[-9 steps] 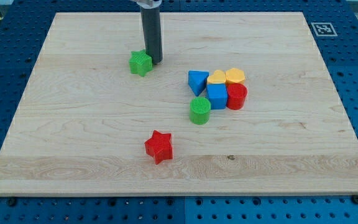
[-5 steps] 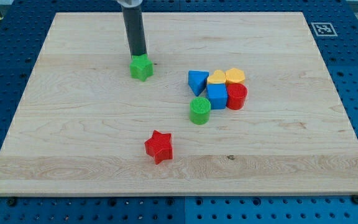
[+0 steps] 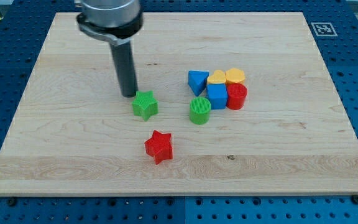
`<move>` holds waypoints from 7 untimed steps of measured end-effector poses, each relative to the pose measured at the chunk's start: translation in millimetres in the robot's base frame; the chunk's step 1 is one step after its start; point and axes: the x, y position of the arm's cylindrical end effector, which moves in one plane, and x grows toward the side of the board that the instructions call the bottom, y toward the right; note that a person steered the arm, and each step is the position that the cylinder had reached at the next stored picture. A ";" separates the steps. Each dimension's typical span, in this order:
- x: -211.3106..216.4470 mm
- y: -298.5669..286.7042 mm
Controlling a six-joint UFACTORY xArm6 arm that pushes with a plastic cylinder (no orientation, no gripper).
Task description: Push the green star towards the red star
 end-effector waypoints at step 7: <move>16.2 66.9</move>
